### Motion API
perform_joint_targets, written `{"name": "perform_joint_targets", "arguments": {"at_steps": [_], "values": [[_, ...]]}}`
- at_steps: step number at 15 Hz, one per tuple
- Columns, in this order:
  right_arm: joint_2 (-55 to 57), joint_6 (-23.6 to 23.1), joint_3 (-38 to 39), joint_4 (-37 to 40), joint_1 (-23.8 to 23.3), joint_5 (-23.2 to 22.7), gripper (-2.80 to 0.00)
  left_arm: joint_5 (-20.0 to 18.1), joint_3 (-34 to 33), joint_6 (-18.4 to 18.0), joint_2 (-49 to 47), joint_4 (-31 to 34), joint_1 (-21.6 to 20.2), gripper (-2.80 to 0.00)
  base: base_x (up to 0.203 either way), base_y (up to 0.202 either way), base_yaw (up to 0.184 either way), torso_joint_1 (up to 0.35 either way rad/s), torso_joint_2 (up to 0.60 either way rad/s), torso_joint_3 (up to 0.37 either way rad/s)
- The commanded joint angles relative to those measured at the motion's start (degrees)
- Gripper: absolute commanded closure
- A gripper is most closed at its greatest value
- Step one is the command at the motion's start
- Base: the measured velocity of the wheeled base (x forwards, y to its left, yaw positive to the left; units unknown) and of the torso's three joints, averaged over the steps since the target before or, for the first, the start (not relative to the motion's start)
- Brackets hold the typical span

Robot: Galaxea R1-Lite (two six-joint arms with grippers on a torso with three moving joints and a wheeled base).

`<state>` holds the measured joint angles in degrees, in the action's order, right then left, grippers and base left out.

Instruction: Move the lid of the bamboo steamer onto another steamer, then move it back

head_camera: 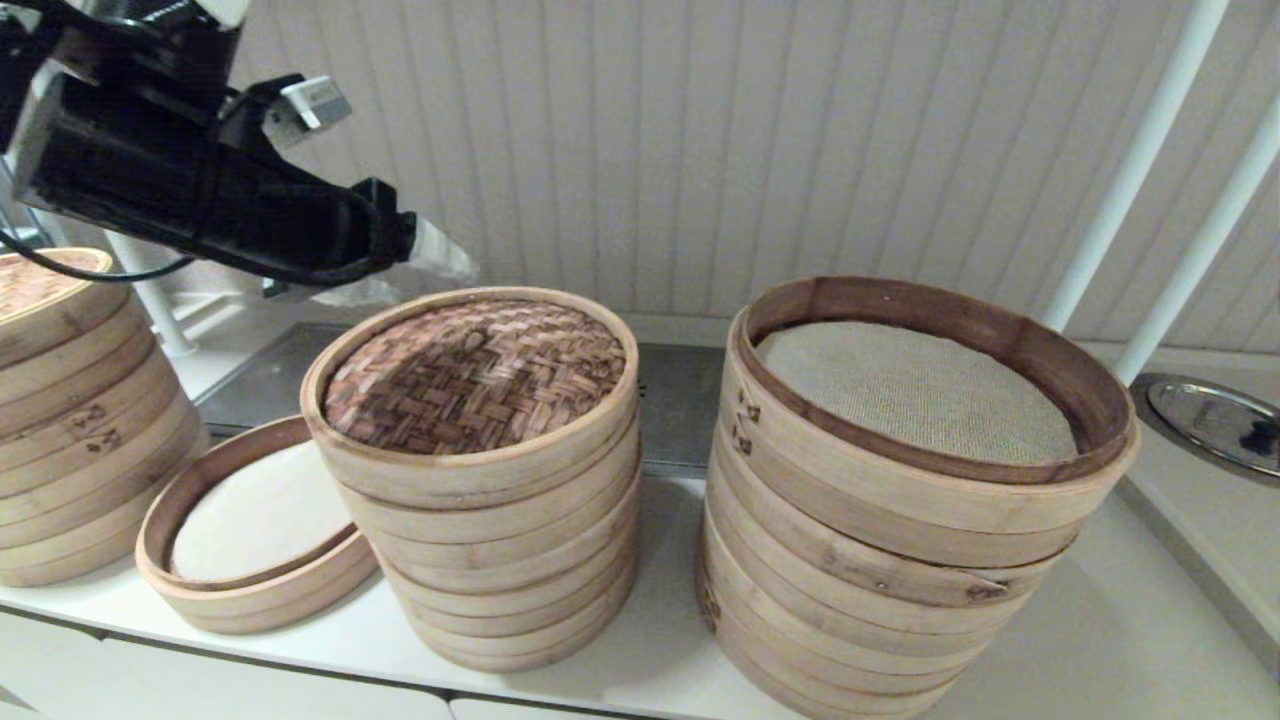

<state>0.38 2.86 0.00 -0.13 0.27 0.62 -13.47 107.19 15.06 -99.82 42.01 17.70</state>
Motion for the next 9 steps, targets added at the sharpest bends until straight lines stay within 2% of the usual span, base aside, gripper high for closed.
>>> {"name": "perform_joint_targets", "arguments": {"at_steps": [1, 6, 9], "values": [[-0.03, 0.04, 0.18, -0.04, 0.08, -0.01, 0.0, 0.82, -2.93, -0.48, 6.56, 0.08, -1.07, 0.0, 0.0, 0.0, 0.0, 0.0, 0.0, 0.0], [-0.03, 0.04, 0.18, 0.0, 0.05, -0.01, 0.0, 4.88, -16.43, -4.65, 22.49, -3.96, -7.14, 0.0, 0.0, 0.0, 0.0, 0.0, 0.0, 0.0], [-0.03, 0.04, 0.18, -0.04, 0.04, -0.01, 0.0, 5.53, -23.89, -5.95, 29.59, -4.89, -13.54, 0.0, 0.0, 0.0, 0.0, 0.0, 0.0, 0.0]]}}
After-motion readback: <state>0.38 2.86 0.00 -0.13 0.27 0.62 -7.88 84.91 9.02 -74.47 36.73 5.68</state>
